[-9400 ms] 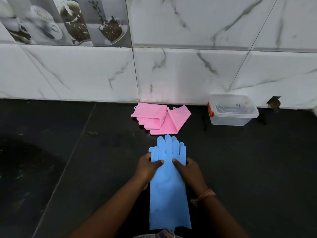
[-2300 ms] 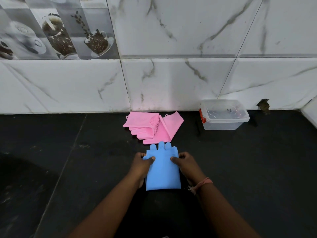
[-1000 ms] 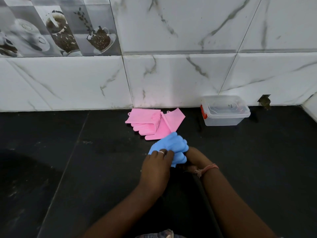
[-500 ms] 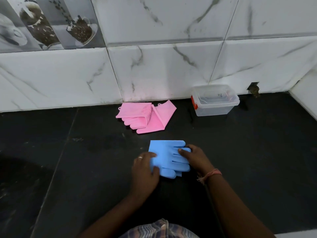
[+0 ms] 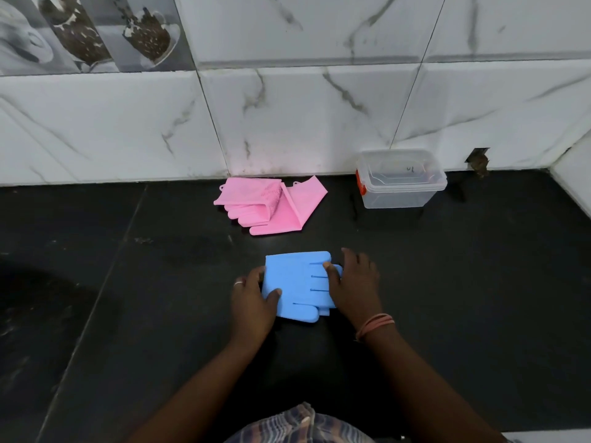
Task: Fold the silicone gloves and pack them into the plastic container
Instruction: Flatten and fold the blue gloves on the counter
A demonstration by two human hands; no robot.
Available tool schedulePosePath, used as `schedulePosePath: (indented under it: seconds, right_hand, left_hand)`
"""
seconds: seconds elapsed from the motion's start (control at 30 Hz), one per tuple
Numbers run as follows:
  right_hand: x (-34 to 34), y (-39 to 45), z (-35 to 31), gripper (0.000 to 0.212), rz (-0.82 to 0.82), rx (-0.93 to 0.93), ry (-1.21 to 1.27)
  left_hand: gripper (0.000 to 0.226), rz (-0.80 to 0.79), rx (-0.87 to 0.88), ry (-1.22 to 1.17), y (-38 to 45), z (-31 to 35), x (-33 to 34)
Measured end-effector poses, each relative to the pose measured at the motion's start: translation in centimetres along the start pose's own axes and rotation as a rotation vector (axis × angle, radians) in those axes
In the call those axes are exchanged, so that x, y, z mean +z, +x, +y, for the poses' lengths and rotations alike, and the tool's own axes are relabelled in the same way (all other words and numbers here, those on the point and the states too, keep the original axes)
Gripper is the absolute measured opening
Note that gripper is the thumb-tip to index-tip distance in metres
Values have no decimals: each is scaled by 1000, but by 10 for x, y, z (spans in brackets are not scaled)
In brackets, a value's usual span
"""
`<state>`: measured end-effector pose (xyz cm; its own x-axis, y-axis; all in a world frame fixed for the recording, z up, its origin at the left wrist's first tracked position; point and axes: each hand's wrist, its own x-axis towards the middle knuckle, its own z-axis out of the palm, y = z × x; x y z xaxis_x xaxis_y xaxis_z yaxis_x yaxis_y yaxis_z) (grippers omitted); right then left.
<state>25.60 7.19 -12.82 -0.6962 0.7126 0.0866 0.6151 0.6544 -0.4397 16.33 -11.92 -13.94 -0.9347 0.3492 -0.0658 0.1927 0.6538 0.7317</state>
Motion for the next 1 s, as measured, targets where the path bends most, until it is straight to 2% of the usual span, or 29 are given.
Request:
schedulePosePath:
  seconds: [0.1, 0.2, 0.3, 0.4, 0.57, 0.63, 0.77, 0.8, 0.87, 0.93, 1.0]
  right_hand:
    - [6, -10, -4, 52, 27, -169, 84]
    - [25, -33, -17, 64, -127, -165, 15]
    - [40, -46, -15, 71, -164, -133, -108]
    - [38, -44, -11, 72, -193, -140, -123]
    - [27, -33, -33, 68, -25, -144, -180]
    - [33, -33, -35, 70, -51, -180, -188]
    - [47, -34, -25, 75, -184, -129, -148]
    - [47, -33, -24, 76, -216, -130, -147]
    - [42, -30, -23, 77, -227, -139, -89]
    - [35, -26, -19, 78, -222, -120, 44]
    - [28, -26, -13, 75, -205, -95, 205]
  left_hand:
    - [51, 11, 210, 193, -4, -1, 3]
    - [46, -88, 296, 318, -5, -7, 2]
    - [47, -107, 294, 386, -7, -6, -1]
    - [48, -123, 289, 420, -10, -7, -1]
    - [52, -95, 129, 123, 1, 1, 0]
    - [53, -90, 105, 115, 8, 1, 1]
    - [52, -115, 79, 191, 18, 4, 4]
    - [53, -118, 43, 156, 17, 8, 4]
    - [54, -138, -123, -76, 16, 21, 0]
    - [47, -192, -390, -442, 22, 33, -7]
    - [41, -338, -616, -697, 28, 46, -18]
